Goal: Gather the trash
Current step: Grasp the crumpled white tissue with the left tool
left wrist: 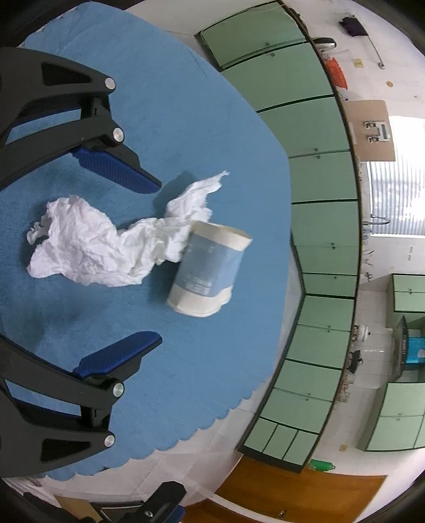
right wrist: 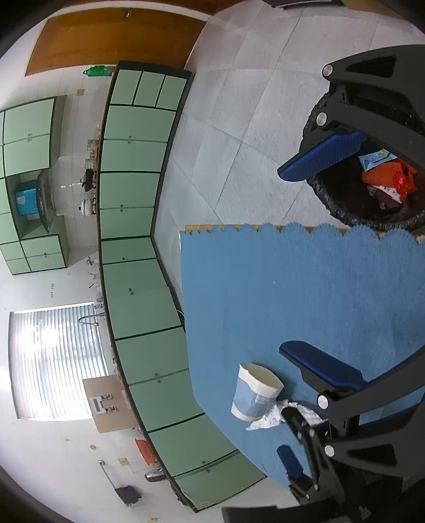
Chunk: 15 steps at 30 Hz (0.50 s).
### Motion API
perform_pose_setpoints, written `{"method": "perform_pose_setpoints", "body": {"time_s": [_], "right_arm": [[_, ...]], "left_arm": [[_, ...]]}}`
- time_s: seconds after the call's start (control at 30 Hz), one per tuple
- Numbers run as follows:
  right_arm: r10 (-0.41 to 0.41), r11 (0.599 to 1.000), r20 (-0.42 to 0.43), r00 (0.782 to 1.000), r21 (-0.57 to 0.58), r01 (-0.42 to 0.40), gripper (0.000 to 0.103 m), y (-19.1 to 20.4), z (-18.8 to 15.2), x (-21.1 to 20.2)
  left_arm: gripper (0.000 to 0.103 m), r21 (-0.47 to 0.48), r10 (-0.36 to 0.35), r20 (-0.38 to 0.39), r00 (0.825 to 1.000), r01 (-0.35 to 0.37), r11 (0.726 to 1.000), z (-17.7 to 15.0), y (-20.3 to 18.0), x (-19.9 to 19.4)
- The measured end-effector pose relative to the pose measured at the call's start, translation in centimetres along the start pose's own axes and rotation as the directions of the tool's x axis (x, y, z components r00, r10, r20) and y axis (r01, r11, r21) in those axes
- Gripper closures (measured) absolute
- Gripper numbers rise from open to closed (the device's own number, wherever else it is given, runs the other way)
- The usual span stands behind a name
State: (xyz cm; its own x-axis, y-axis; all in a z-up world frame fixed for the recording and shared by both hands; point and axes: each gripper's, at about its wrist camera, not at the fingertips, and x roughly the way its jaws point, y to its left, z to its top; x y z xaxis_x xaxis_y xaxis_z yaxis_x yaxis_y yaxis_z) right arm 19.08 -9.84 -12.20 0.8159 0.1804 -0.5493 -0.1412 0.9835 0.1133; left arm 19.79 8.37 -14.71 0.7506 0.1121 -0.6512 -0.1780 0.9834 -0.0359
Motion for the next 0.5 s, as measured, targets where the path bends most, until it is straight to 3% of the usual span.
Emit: {"method": "perform_pose_setpoints", "body": {"time_s": [0.13,0.23,0.3,0.4,0.5], "right_arm": [[0.003,1.0,-0.01,1.0,-0.008,-0.003,0.007,0.3,-0.2,0.3],[0.003,1.0,-0.015,1.0,-0.015,-0.003,0.007,0.5,-0.1,0.4],[0.004,1.0,-0.016,1.0,-0.021,-0.004,0.007,0.9,0.0,0.6],[0.008,1.0,-0.018,1.0,-0.028,-0.009,0.007,1.3,0.0,0.7],[0.015,0.999,-0.016,1.0,-0.038,-0.016,0.007,2.0,0.1,0.9]], "left_arm": [[0.023,-0.008,0.002,-0.041,0.999,-0.002,1.0,-0.2,0.3,1.2],[0.041,-0.027,-0.011,-0.078,0.997,0.009,1.0,-0.4,0.8,2.0],[0.062,-0.048,-0.034,-0.105,0.994,0.029,0.998,-0.7,1.3,2.4],[0.081,-0.081,-0.043,-0.114,0.993,0.034,0.996,-0.8,2.2,2.6],[0.088,-0.093,-0.04,-0.096,0.995,0.031,0.995,-0.8,3.1,2.1]]}}
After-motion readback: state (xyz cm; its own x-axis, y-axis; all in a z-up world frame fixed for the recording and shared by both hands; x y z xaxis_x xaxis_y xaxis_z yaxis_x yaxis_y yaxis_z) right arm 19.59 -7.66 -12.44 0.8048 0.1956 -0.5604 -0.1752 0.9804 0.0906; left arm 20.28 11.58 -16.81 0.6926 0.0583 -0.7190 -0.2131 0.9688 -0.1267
